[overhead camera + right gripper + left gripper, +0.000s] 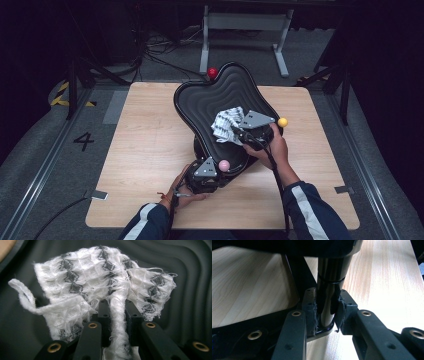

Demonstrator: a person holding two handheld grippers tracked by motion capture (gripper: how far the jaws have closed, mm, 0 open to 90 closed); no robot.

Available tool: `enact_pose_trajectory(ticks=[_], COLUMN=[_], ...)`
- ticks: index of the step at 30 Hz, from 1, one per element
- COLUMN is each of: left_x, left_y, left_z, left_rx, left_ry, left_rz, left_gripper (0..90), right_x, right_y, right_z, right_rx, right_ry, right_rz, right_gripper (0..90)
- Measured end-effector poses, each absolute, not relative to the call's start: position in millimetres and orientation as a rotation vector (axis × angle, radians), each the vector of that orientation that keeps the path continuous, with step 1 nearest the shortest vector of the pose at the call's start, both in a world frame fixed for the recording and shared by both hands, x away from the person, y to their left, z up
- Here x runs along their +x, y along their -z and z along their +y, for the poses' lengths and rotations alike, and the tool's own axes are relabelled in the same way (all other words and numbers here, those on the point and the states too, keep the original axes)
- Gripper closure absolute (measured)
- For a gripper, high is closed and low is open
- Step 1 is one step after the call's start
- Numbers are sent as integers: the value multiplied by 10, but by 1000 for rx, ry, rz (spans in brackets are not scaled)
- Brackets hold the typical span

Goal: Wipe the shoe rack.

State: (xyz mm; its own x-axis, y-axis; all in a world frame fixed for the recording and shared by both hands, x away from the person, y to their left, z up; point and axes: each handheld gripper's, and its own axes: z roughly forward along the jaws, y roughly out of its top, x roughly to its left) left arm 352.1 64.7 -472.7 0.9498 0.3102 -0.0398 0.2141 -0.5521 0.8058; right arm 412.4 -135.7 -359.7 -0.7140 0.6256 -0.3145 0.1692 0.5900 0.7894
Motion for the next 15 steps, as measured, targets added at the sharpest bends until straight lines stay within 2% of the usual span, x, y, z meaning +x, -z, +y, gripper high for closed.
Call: enact_pose_trajectory(ticks=[10,15], left_x=[3506,3516], left_y=[4738,4742], left_z=[655,680], left_rx=[2180,2167], left_ry=[-137,-135], left_rz=[372,380], left_gripper=[725,725], right_x=[3860,3891], right_y=[3585,3573], right_z=[-914,-877], right_rx=[418,396], right_ry=[-1069,-1040], right_rz=[2277,2266], right_gripper=[784,783])
